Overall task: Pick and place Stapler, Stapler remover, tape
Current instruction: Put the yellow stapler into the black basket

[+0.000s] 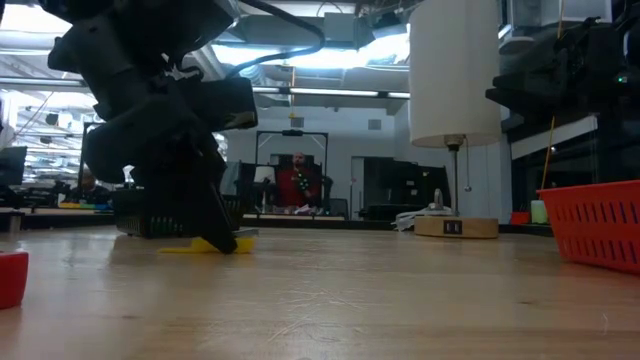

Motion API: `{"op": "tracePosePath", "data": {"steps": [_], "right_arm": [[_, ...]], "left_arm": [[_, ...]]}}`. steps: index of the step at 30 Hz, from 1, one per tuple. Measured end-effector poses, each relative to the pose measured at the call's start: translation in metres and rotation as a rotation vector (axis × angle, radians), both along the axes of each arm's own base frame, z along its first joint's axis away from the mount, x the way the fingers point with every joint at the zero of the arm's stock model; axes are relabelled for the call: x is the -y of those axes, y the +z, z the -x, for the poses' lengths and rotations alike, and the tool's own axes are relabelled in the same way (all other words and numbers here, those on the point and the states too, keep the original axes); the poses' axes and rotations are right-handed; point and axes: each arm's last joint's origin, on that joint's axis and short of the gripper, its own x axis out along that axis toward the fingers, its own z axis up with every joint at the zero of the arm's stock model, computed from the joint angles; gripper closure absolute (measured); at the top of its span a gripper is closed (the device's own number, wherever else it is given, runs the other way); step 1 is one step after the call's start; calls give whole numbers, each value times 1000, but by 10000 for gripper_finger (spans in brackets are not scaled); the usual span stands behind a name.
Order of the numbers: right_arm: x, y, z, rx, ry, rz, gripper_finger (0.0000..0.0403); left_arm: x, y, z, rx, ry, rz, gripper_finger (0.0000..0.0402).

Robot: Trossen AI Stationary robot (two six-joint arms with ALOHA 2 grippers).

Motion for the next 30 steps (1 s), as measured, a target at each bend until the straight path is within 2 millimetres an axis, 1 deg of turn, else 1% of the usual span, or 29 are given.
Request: {"op": "tracePosePath", "data": {"steps": [5, 9, 12, 15, 23, 30], "right_arm": [[0, 0, 0, 0, 0, 0, 231], [0, 0, 0, 0, 0, 0, 231], [0, 0, 0, 0, 0, 0, 231], [0, 0, 0, 0, 0, 0, 231], [0, 0, 0, 0, 0, 0, 231], [0, 0, 0, 0, 0, 0, 231]], "left_arm": [[-1, 6, 1, 18, 10, 3, 341], [-6, 15, 5, 16, 6, 5, 338], [-11, 29, 7, 50, 25, 2, 329], [-16, 42, 11, 69, 54, -29, 331], [-26, 85, 23, 229, 114, -80, 331], [-32, 116, 35, 360, 172, -115, 331]]}}
